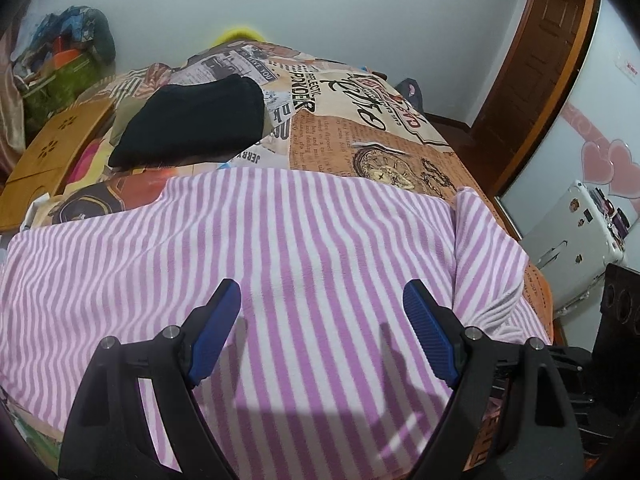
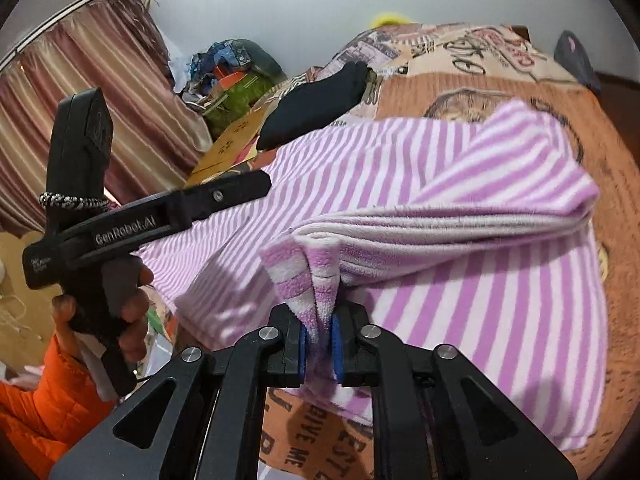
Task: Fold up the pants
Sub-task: 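Fold the held pants leg over the pants with the right gripper and release, then smooth the folded pants with both grippers open above them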
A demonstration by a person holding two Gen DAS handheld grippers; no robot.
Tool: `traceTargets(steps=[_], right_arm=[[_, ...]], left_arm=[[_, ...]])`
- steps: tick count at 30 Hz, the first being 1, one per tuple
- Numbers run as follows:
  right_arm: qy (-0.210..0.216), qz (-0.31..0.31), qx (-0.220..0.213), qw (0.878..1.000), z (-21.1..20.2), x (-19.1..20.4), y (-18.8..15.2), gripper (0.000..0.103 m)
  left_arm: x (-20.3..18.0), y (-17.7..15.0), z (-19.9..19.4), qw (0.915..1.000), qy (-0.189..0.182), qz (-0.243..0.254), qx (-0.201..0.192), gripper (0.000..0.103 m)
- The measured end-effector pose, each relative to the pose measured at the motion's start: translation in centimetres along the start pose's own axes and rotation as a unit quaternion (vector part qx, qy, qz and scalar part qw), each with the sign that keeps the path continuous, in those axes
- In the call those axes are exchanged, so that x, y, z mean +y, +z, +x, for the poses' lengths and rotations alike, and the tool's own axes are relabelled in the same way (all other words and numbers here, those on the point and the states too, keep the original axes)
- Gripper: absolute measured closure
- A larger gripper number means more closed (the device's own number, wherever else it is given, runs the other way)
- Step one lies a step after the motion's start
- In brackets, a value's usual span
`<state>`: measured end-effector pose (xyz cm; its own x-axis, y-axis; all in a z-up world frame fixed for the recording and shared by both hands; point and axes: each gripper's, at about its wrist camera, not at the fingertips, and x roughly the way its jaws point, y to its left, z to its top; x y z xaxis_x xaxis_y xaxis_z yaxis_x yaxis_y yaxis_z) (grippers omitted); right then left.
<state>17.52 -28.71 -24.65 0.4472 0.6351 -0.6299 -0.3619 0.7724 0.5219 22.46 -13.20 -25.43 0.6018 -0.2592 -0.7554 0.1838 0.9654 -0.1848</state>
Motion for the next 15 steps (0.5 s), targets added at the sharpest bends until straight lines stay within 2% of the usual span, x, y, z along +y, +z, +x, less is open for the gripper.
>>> traceTargets(steps=[2, 5, 7, 9, 12, 15], right_arm=[[-0.005, -0.003, 0.003, 1.000, -0.3, 0.1, 0.0, 0.092], [0.000, 0.004, 0.009, 1.000, -1.3, 0.0, -0.2, 0.077], [-0.002, 0.009, 0.008, 1.000, -2.3, -0.1, -0.4, 0.056], [-0.016, 0.005, -0.002, 1.000, -3.8, -0.2, -0.8, 0.050], [-0.061, 0.004, -0.016, 0.998, -5.8, -0.9, -1.0, 0.043], [-0.100, 0.020, -0.037, 0.994, -7.5, -2.9, -0.9, 0.042]], left_arm=[[-0.2, -0.1, 0.0, 1.0000, 0.000, 0.005, 0.001, 0.019], [-0.6, -0.1, -0.1, 0.9999, -0.003, 0.012, 0.001, 0.019], [-0.8, -0.1, -0.2, 0.9999, -0.004, 0.014, -0.001, 0.019], [-0.9, 0.0, -0.1, 0.9999, -0.006, 0.015, 0.000, 0.019], [-1.1, 0.1, 0.2, 0.9998, -0.007, 0.018, 0.001, 0.019], [-1.4, 0.2, 0.5, 0.9998, -0.009, 0.019, 0.003, 0.019]])
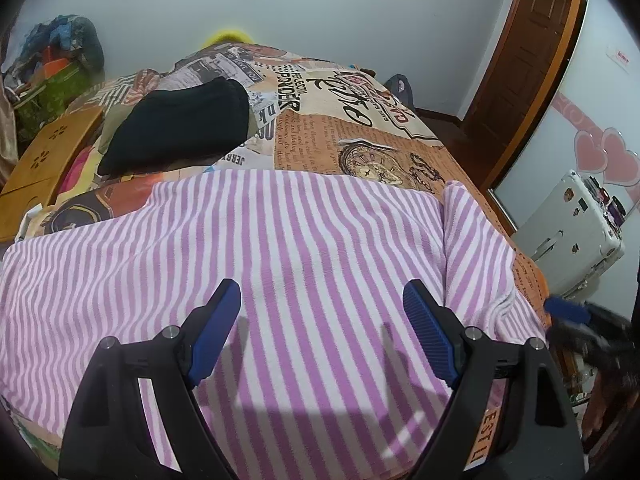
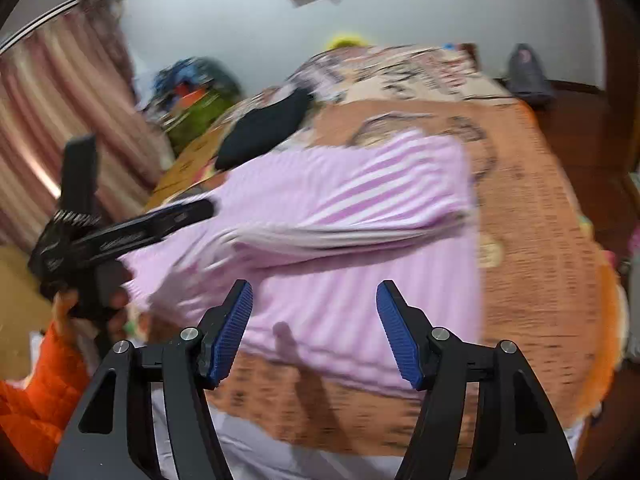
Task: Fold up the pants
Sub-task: 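Smooth the folded pants with both grippers open above them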
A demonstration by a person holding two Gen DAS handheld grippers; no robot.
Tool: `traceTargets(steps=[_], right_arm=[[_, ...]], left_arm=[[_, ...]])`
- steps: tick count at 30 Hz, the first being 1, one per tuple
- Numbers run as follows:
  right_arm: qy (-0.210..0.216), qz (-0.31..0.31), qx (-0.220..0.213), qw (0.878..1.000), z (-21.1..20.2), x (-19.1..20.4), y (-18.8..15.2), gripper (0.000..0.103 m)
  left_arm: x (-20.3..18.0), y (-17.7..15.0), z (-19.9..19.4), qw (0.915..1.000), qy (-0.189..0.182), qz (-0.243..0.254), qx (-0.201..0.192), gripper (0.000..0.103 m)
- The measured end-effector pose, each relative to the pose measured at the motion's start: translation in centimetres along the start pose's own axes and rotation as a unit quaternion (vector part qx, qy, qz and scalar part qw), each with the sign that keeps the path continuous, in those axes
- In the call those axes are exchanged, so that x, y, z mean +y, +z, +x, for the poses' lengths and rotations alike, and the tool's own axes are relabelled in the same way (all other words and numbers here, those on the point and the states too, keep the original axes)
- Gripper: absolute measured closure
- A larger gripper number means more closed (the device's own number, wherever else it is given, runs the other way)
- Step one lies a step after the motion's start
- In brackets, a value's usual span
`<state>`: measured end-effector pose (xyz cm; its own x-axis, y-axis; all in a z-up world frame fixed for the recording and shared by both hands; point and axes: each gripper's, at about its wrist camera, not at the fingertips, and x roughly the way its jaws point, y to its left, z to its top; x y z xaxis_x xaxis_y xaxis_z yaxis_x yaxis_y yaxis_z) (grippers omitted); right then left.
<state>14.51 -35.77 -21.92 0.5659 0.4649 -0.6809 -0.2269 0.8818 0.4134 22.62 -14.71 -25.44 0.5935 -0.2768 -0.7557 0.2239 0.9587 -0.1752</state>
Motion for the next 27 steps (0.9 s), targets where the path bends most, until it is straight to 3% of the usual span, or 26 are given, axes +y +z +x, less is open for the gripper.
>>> traceTargets(steps=[6, 9, 12, 18, 25, 27], right_arm=[[-0.104, 0.012, 0.022, 0.994, 2.2, -4.2, 1.5, 0.042], [-0.117, -0.002, 0.064, 0.991, 5.1, -4.8, 2.2, 0.042], [-0.121, -0.026, 0.070, 0.990, 7.0, -4.1, 3.4, 0.042], [-0.100, -0.076, 0.061, 0.990, 9.7, -1.3, 7.8, 0.042], [0.010, -0.125, 0.040, 0.991, 12.2, 4.9, 10.9, 0.042], [0.017, -0.138, 0.023, 0.990, 11.4, 6.2, 10.8, 0.042]], left_arm=[[-0.4, -0.1, 0.3, 0.9999, -0.004, 0.009, 0.002, 0.019], [-0.1, -0.3, 0.6, 0.9999, 0.000, 0.013, 0.002, 0.019], [0.6, -0.4, 0.8, 1.0000, 0.002, 0.006, 0.004, 0.019], [2.4, -0.4, 1.1, 1.0000, 0.005, -0.005, 0.006, 0.019], [4.3, -0.2, 0.3, 0.9995, 0.028, -0.014, -0.005, 0.019], [4.7, -0.2, 0.1, 0.9995, 0.027, -0.016, -0.006, 0.019]])
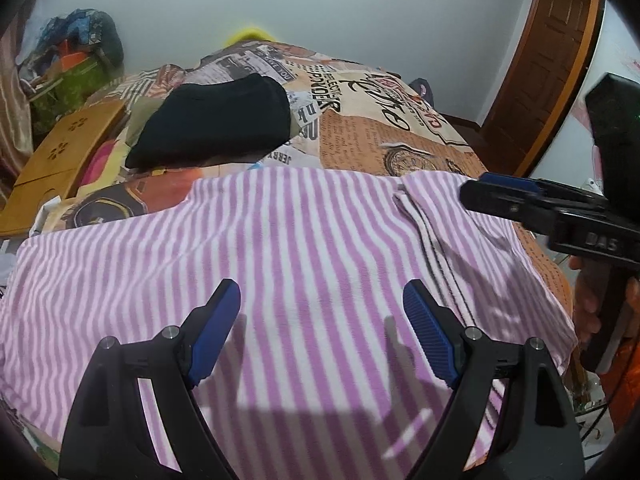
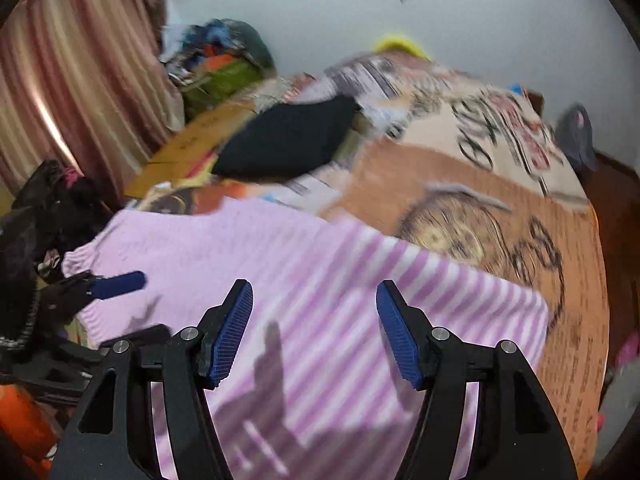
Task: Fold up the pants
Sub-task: 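Smooth the folded pants with both grippers open above them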
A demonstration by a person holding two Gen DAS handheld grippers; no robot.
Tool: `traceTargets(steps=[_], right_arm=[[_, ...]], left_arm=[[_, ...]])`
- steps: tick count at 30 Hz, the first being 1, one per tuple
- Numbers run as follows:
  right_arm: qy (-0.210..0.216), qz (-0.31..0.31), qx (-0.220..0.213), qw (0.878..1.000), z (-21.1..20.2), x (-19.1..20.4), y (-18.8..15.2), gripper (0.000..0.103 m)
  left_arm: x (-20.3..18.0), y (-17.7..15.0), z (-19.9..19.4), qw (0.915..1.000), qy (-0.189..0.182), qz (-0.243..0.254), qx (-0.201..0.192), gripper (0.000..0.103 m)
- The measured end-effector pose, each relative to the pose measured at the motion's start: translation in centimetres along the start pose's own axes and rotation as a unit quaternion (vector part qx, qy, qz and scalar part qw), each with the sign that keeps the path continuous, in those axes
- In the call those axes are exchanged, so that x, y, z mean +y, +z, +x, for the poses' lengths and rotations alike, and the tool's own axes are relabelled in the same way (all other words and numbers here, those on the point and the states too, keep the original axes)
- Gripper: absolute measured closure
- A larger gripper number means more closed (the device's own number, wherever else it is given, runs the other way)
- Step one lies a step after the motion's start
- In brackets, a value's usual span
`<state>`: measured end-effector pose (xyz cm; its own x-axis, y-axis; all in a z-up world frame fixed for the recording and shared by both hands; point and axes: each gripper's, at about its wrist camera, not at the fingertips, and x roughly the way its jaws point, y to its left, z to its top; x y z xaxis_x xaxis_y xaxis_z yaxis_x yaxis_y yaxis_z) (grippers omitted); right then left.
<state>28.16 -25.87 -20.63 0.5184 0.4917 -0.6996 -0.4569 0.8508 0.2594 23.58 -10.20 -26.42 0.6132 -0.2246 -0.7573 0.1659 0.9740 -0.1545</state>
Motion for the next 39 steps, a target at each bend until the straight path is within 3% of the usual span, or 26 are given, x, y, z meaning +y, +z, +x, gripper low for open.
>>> traceTargets(steps=[4, 9, 16, 21, 26, 30, 33, 39], right_arm=[[-0.004, 0.019, -0.011, 1.000, -1.7, -0.4, -0.9, 0.042], [-0.079, 0.050, -0.015, 0.995, -4.8, -2.8, -3.8, 0.042], [-0.127, 0.107, -0.019, 0.986, -9.1, -4.9, -9.0, 0.042], [-0.126, 0.135, 0.020, 0.982, -8.5, -5.3, -12.9, 0.042], [-0.119, 0.147, 0.035, 0.981, -8.1, -5.0, -15.7, 0.042], [-0.130, 0.141, 0.037, 0.981, -9.1, -4.8, -15.9, 0.042], [-0.146, 0.131, 0.028, 0.980, -10.1, -4.4, -15.3, 0.042], [-0.144, 0.111, -0.023, 0.983, -11.9, -3.0, -11.9, 0.042]], left_arm=[[-0.1, 0.1, -0.4, 0.9998, -0.017, -0.003, 0.001, 0.019], [-2.1, -0.2, -0.6, 0.9983, -0.057, -0.003, 0.012, 0.019], [-6.1, -1.5, 0.4, 0.9947, -0.088, 0.017, 0.051, 0.019], [-8.5, -3.5, 1.2, 0.9945, -0.037, 0.083, 0.051, 0.018], [-8.1, -4.7, 0.6, 0.9933, -0.027, 0.105, 0.040, 0.018], [-6.9, -4.8, -0.7, 0.9943, -0.026, 0.095, 0.039, 0.018], [-5.1, -4.5, -2.8, 0.9962, 0.013, 0.083, 0.020, 0.018], [2.8, -4.0, -7.9, 0.9971, 0.070, 0.011, -0.028, 0.018]])
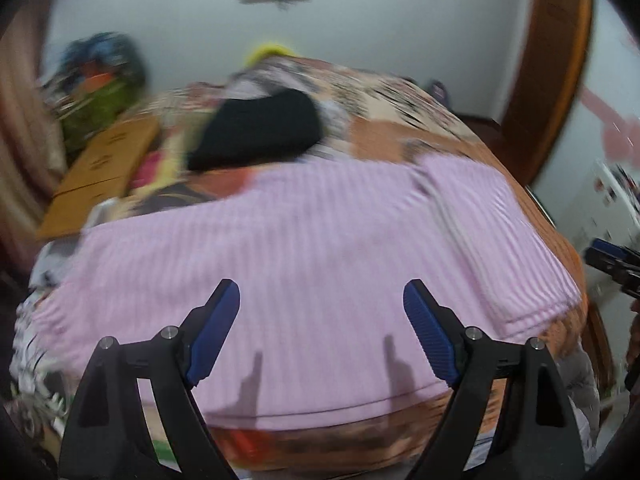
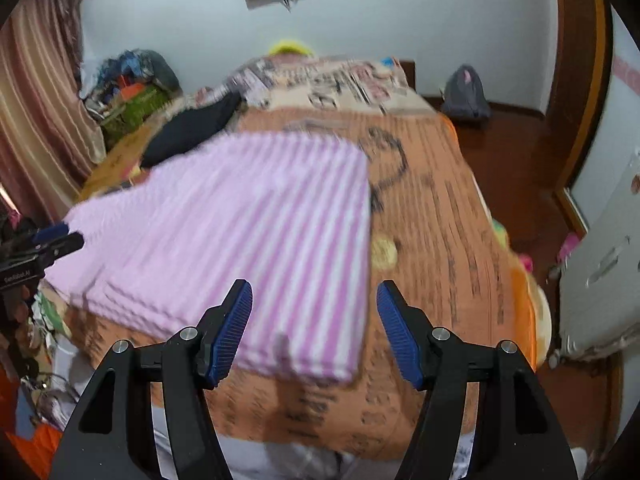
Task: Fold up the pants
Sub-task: 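Smooth the folded pants with both grippers open above them, then grasp the striped pants edge with the left gripper and lift it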
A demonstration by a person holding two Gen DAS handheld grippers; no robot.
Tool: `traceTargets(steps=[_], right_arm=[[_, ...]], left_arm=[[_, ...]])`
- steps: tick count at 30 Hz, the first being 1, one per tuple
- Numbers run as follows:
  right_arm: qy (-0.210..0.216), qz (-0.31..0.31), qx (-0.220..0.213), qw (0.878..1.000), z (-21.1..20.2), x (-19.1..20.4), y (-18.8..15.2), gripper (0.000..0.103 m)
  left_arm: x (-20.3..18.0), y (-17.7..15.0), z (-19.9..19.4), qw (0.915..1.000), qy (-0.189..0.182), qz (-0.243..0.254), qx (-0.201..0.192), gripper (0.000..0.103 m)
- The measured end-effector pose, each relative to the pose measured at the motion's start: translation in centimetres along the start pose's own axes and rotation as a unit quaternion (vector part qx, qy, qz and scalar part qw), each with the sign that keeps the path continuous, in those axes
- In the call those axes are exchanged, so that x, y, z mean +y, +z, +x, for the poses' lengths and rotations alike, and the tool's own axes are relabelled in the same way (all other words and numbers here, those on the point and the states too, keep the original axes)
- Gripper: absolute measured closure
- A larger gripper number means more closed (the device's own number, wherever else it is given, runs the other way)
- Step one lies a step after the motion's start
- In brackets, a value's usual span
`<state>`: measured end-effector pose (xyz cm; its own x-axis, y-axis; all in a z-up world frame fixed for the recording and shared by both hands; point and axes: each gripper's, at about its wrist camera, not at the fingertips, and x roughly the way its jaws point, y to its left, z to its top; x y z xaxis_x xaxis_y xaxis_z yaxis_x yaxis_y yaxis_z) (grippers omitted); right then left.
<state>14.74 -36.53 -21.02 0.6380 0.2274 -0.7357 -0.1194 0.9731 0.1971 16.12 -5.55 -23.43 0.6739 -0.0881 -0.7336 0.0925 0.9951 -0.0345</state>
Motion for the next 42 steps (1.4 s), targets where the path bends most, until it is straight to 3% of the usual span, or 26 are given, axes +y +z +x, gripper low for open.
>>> traceTargets(steps=[5, 11, 17, 21, 26, 36, 41, 42], right_arm=[[0.010, -0.032, -0.029, 0.999, 0.1, 3.7, 2.1, 0.039], [0.034, -0.064, -0.012, 0.997, 3.1, 8.6, 2.9, 0.039], [0.038, -0.075, 0.017, 0.996, 6.4, 12.4, 2.4, 0.039], [0.026, -0.074, 0.050, 0.996, 8.7, 13.3, 1.4, 0.039], [0.001, -0.093, 0.051, 0.994, 8.9, 14.0, 1.1, 0.037], [-0.001, -0.088, 0.048, 0.995, 9.2, 14.1, 1.0, 0.032], [0.003, -0.087, 0.049, 0.995, 9.4, 14.0, 1.2, 0.029], [0.003, -0.087, 0.049, 0.995, 9.4, 14.0, 1.3, 0.029]], left_arm=[[8.4, -1.5, -2.7, 0.9951, 0.055, -0.080, -0.018, 0.018], [16.8, -5.4, -3.9, 0.9818, 0.095, -0.165, -0.007, 0.018], [22.3, -9.3, -2.4, 0.9635, 0.047, -0.263, 0.022, 0.018], [22.9, -10.2, -0.9, 0.9569, 0.002, -0.288, 0.035, 0.019], [22.6, -9.6, 0.5, 0.9575, -0.034, -0.284, 0.039, 0.019], [23.6, -8.7, 2.9, 0.9509, -0.034, -0.306, 0.025, 0.019], [24.8, -7.9, 4.2, 0.9480, -0.001, -0.317, 0.022, 0.038], [25.0, -7.7, 4.5, 0.9474, 0.009, -0.319, 0.022, 0.048]])
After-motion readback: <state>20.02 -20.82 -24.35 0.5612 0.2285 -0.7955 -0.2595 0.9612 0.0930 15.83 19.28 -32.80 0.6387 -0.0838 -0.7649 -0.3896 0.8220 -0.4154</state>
